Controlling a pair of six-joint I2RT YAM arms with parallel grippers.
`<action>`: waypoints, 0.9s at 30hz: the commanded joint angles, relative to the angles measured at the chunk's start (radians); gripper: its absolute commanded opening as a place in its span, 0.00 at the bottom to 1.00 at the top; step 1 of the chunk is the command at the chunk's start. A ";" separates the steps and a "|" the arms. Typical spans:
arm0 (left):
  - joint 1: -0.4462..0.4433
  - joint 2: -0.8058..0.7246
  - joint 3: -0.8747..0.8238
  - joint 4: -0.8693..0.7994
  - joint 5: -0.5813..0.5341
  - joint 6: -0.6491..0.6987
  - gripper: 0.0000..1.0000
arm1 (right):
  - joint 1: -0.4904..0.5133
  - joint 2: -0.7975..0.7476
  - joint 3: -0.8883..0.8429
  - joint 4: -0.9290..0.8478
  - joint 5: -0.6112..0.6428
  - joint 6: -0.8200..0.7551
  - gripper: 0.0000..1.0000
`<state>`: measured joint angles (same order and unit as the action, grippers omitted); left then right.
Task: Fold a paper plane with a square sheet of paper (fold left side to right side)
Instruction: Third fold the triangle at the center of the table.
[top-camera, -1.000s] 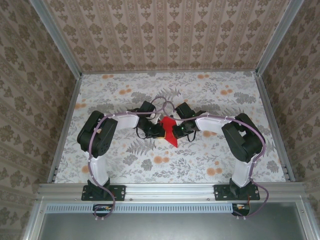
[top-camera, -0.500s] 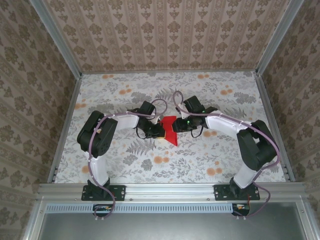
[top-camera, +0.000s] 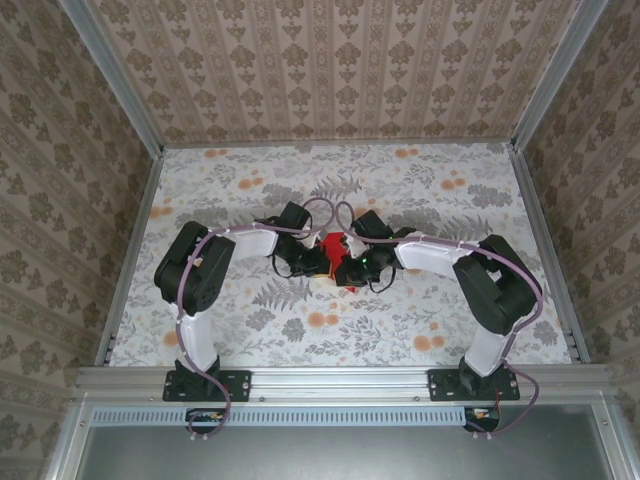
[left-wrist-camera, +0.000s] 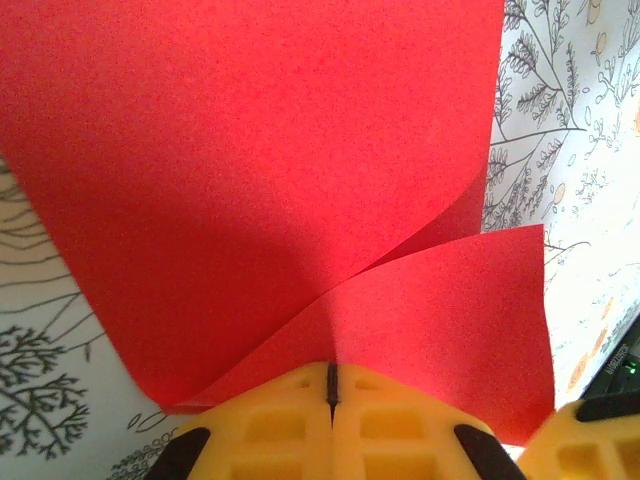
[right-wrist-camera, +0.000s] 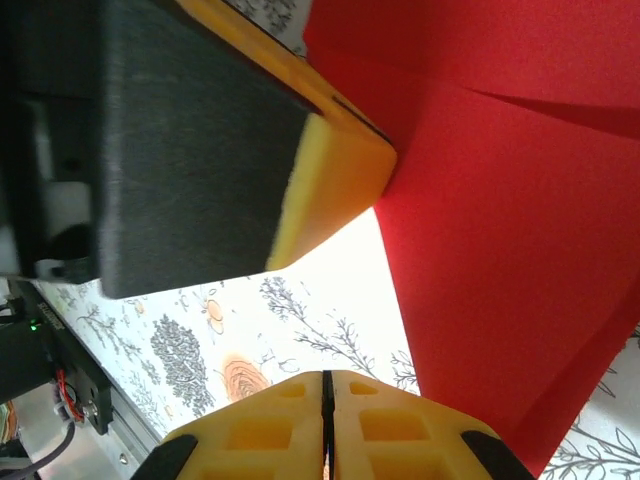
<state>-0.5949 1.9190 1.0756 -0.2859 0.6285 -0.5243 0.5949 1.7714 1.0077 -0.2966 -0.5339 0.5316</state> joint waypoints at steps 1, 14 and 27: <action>0.003 0.043 -0.025 -0.085 -0.092 0.003 0.00 | 0.003 0.030 0.043 -0.045 0.026 0.014 0.09; 0.003 0.046 -0.023 -0.091 -0.096 0.007 0.00 | 0.003 0.068 0.037 -0.120 0.101 0.007 0.09; 0.004 0.048 -0.013 -0.103 -0.107 0.011 0.00 | 0.003 0.062 0.030 -0.224 0.152 -0.018 0.09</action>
<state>-0.5949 1.9190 1.0767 -0.2874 0.6277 -0.5240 0.5949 1.8275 1.0321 -0.4133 -0.4294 0.5270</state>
